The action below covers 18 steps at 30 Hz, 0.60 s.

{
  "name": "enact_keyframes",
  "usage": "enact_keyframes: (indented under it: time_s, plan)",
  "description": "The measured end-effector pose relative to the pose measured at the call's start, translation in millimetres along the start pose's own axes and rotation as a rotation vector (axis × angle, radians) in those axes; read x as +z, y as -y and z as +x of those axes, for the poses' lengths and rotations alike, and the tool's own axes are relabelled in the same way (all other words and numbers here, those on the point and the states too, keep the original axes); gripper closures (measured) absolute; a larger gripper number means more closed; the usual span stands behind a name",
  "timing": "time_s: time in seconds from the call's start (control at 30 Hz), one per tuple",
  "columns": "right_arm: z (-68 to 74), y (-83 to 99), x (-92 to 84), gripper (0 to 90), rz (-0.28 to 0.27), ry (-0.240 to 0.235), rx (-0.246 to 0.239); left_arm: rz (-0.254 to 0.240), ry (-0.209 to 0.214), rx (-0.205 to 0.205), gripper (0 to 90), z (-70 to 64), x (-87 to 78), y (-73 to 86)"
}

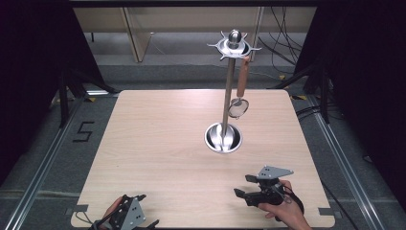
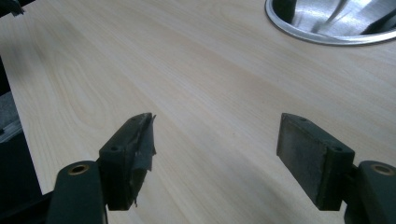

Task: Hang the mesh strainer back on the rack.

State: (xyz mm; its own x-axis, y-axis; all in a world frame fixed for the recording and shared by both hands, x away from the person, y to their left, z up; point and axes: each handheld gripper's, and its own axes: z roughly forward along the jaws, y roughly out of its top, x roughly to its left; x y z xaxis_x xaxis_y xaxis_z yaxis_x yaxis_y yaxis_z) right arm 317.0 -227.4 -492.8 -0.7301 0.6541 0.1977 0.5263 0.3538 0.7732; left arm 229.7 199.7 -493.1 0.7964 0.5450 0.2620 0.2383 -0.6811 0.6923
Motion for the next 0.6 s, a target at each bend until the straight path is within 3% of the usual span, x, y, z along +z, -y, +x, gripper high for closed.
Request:
enact_keyframes:
  time_s: [0.03, 0.07, 0.1, 0.23, 0.33, 0.37, 0.6]
  plan:
    - [1.8, 0.8, 0.5, 28.7, -0.003, 0.001, 0.015, -0.001, -0.003, 0.004, 15.4, 0.2, -0.2, -0.1]
    - [0.2, 0.8, 0.9, 28.7, 0.0, -0.007, -0.005, -0.001, -0.003, 0.004, 15.4, 0.2, -0.3, -0.1]
    - [1.8, 1.1, 1.0, 28.6, 0.012, -0.023, 0.024, -0.002, -0.003, 0.004, 15.4, 0.2, -0.4, -0.1]
    - [-1.5, 0.8, 0.9, 28.6, -0.002, 0.01, -0.016, 0.001, -0.006, 0.003, 15.4, 0.4, 0.4, -0.1]
    - [-1.6, 0.7, 1.0, 28.6, -0.004, 0.012, -0.018, 0.003, -0.001, 0.002, 15.4, 0.0, 0.1, -0.4]
    - [0.1, 1.0, 1.2, 28.7, 0.001, 0.006, 0.007, -0.002, -0.002, 0.002, 15.3, 0.0, -0.1, -0.3]
    - [-3.0, 0.0, 1.5, 28.7, 0.007, -0.005, 0.001, -0.002, -0.002, 0.002, 15.4, 0.1, -0.4, -0.2]
